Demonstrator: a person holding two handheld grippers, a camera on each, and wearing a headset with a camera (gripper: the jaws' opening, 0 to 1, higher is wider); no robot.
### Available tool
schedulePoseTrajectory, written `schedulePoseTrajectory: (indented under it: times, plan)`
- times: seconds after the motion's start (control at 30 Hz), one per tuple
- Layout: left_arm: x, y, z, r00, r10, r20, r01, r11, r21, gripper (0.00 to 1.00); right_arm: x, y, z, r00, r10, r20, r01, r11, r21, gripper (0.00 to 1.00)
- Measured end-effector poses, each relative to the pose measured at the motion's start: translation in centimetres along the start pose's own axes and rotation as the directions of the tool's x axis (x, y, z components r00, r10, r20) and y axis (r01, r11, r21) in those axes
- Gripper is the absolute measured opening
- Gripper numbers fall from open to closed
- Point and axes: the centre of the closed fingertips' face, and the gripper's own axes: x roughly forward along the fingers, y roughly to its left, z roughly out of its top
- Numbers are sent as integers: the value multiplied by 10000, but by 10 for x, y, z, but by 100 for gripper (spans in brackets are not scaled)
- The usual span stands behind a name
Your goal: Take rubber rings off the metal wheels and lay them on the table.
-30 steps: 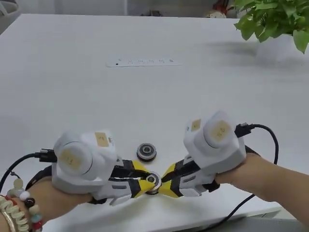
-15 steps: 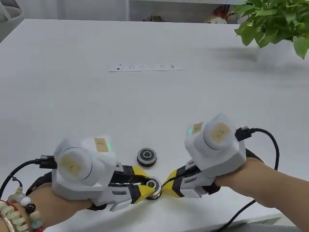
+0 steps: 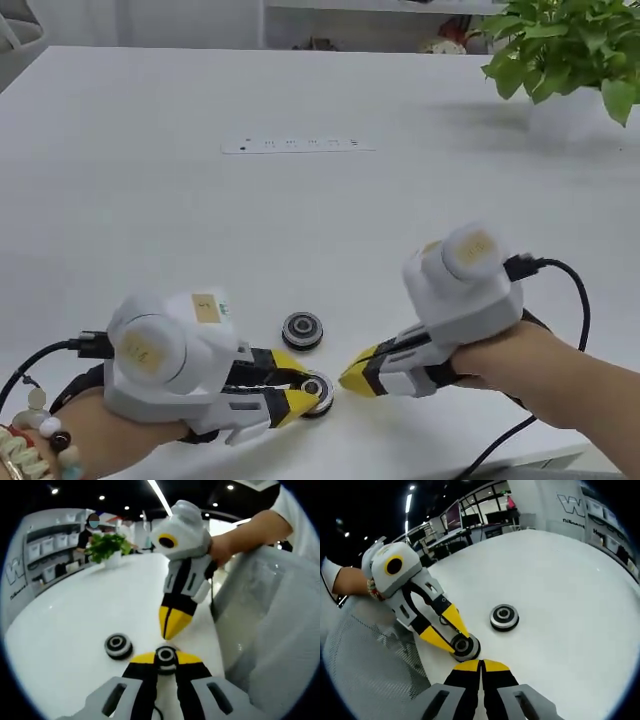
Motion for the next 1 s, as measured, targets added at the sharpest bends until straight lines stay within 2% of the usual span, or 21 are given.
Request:
schedulePoseTrajectory:
  times: [0.07,0.27,0.37,0.4,0.43,0.47,0.5,0.67,0.87,1.0]
  plan:
    - [0,0,0,10000,0,9,0,10000,5,14,1,0,0,9999,-106,-123,98,9976,-692,0]
    - [0,0,0,10000,-14,33,14,10000,10,14,5,17,-1,9987,460,-223,-492,9832,-1758,12]
    - [0,0,0,10000,-12,48,12,10000,1,14,9,23,0,9981,586,-192,-612,9793,-1931,25]
    - [0,0,0,10000,-11,56,11,10000,-4,14,10,21,1,9990,426,-134,-446,9709,-2351,25]
    - [0,0,-1,10000,-10,61,10,10000,-10,14,10,18,1,9995,263,-172,-300,9621,-2710,21]
    - [0,0,-1,10000,-3,69,4,10000,-21,14,11,17,0,9996,177,-239,-235,9613,-2744,18]
    - [0,0,-1,10000,2,72,-2,10000,-22,14,12,21,0,9992,351,-167,-381,9677,-2492,18]
    - [0,0,-1,10000,8,78,-8,10000,-36,14,11,20,-1,9993,303,-225,-349,9681,-2481,18]
    - [0,0,-1,9999,5,136,-4,10000,-74,14,8,19,-3,9989,288,-357,-376,9599,-2778,10]
    - [0,-1,0,9999,9,146,-8,10000,-83,14,8,19,-3,9990,257,-361,-345,9619,-2710,10]
